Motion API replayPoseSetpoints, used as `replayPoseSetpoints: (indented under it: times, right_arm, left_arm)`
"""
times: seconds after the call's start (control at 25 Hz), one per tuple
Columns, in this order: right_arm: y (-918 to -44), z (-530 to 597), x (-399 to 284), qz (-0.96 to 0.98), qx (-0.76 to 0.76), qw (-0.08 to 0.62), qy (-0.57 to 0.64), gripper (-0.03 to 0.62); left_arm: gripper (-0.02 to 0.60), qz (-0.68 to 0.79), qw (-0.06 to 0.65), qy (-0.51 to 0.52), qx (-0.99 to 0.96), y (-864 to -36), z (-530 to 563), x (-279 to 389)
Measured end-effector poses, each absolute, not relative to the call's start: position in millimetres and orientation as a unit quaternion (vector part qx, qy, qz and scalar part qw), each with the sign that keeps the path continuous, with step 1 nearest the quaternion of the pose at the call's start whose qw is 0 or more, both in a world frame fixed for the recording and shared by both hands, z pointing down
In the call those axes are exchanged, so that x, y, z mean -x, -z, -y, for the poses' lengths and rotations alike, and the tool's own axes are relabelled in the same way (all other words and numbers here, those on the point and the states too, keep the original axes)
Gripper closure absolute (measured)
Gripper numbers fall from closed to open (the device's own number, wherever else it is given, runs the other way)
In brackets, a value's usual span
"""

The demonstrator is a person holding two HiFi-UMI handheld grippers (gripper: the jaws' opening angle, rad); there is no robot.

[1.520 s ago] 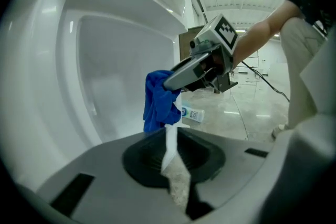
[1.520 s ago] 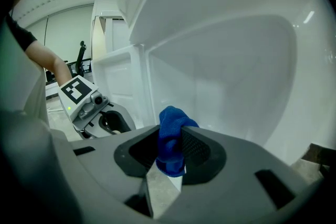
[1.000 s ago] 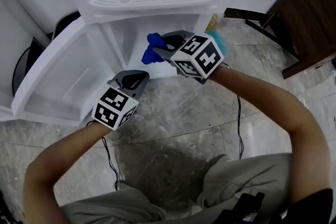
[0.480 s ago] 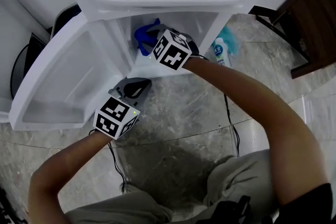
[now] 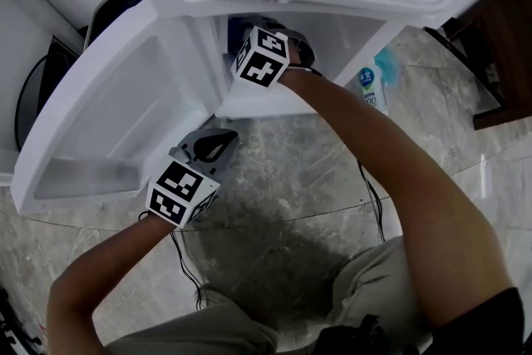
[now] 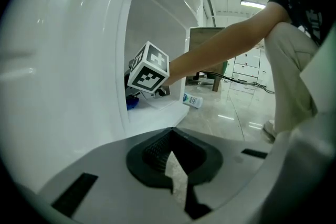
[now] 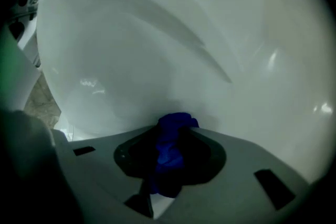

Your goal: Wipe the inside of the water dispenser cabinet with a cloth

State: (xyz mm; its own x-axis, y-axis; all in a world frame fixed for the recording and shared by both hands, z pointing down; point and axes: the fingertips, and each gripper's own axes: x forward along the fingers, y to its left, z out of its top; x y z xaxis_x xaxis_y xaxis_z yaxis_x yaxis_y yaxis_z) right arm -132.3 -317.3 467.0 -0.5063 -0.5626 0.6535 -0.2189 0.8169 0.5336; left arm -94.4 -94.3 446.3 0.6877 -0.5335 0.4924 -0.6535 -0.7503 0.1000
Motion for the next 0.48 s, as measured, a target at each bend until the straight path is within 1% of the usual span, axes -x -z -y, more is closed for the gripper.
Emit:
replayPoseSetpoints:
  times: [0.48]
  right_arm:
    - [-469, 284, 130, 0.853, -0.206, 0.431, 0.208, 0.502]
  left_arm:
    - [0.577, 0.324, 0.13, -0.206, -0.914, -434, 110, 81]
